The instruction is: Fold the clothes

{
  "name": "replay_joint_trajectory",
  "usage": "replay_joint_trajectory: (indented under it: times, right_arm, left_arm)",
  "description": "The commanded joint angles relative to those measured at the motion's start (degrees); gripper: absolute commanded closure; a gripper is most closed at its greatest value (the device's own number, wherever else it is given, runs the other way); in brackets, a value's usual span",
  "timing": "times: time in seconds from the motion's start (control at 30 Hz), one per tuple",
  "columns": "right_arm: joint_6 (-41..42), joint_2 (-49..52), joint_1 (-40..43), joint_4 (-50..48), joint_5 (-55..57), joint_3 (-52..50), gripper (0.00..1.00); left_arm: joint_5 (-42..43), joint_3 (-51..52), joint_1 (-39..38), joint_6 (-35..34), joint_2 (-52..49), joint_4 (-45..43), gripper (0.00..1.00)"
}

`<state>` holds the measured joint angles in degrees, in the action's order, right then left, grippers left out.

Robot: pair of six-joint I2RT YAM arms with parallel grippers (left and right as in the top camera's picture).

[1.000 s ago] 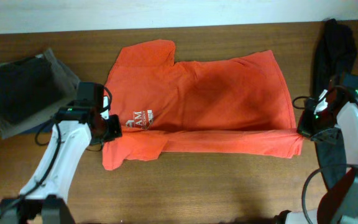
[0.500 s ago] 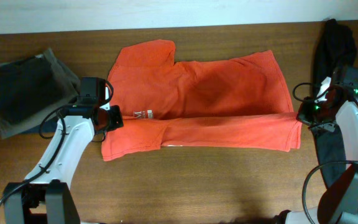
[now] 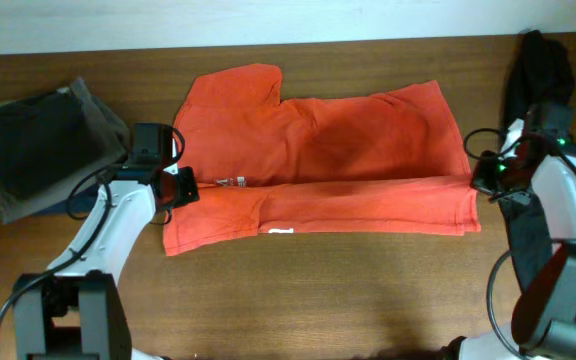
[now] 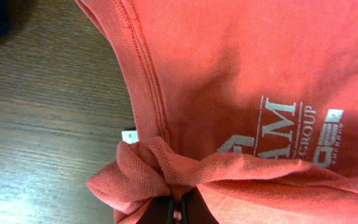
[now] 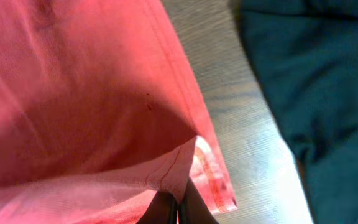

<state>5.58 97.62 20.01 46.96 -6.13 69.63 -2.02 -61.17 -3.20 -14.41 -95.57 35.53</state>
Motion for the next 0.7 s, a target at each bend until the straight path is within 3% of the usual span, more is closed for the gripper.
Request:
replay_joint_trajectory:
  times: [0.0,0.47,0.5,0.6,0.67]
  right_arm:
    - [-0.63,2.23,-1.73,-1.44,0.31,-0.09,0.96]
    - [-0.61,6.10,-2.93,-5.81,0.72,-0.09,0.95]
    - [-0.63,6.29,-2.93,-5.77,0.72,-0.09,0.85]
    - [-0.61,6.86,-2.91,-4.92,0.74,-0.09,0.62]
    - [-0.61,7.30,-2.93,-4.04,0.72,-0.09,0.60]
  left_arm:
    - [-1.44,0.20,0.37,-0.35,-1.20,-0.83,0.99]
    - [-1.44,0.20,0.37,-0.35,-1.51,-4.07,0.99]
    - [-1.44,0.20,0.37,-0.35,-1.51,-4.04,0.98]
    - [-1.44,0.20,0.37,-0.35,-1.51,-4.00,0.72]
    - [-1.42,0.20,0.37,-0.35,-1.51,-3.85,0.50]
